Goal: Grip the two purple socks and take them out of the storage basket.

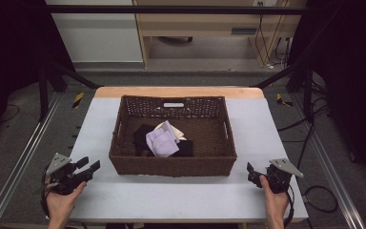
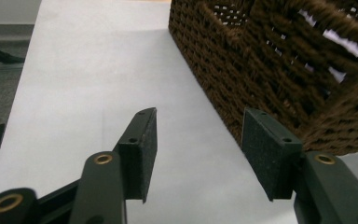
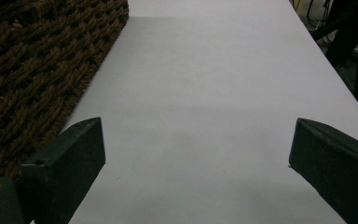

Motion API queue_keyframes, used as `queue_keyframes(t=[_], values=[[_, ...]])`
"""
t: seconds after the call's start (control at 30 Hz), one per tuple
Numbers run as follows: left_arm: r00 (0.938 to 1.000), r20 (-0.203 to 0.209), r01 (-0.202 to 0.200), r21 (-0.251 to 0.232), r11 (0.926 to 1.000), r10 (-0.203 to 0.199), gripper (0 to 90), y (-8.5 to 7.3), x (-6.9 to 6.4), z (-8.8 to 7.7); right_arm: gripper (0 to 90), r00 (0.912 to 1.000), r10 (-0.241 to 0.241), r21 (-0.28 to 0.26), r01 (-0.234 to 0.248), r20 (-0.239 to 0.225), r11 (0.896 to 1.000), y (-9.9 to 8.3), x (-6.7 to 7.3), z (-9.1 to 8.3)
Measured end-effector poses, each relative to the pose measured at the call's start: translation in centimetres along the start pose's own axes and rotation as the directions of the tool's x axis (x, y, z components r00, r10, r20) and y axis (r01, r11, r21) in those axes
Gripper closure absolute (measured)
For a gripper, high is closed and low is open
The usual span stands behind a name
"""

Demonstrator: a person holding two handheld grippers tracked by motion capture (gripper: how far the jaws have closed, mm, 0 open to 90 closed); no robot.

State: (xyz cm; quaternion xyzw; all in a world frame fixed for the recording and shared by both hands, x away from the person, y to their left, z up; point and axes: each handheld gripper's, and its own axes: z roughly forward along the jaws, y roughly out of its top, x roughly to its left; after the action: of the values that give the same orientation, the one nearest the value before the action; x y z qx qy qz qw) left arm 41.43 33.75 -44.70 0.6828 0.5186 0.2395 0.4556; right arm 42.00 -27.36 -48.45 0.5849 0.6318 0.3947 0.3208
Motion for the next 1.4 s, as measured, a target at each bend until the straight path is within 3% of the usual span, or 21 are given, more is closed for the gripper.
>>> queue_keyframes(t=[0.57,1.4], values=[[0.9993,0.005,-0.035,-0.095,0.9948,0.036,53.4,2.6,-1.0,-1.8,3.9,1.0,-0.002,-0.011,0.002,0.0,1.0,-0.1,0.0,-0.1],[0.9939,0.06,-0.083,-0.146,0.9858,0.093,52.1,7.2,-3.6,-1.7,3.9,1.0,-0.003,-0.001,0.003,-0.009,1.0,0.0,0.0,0.0]])
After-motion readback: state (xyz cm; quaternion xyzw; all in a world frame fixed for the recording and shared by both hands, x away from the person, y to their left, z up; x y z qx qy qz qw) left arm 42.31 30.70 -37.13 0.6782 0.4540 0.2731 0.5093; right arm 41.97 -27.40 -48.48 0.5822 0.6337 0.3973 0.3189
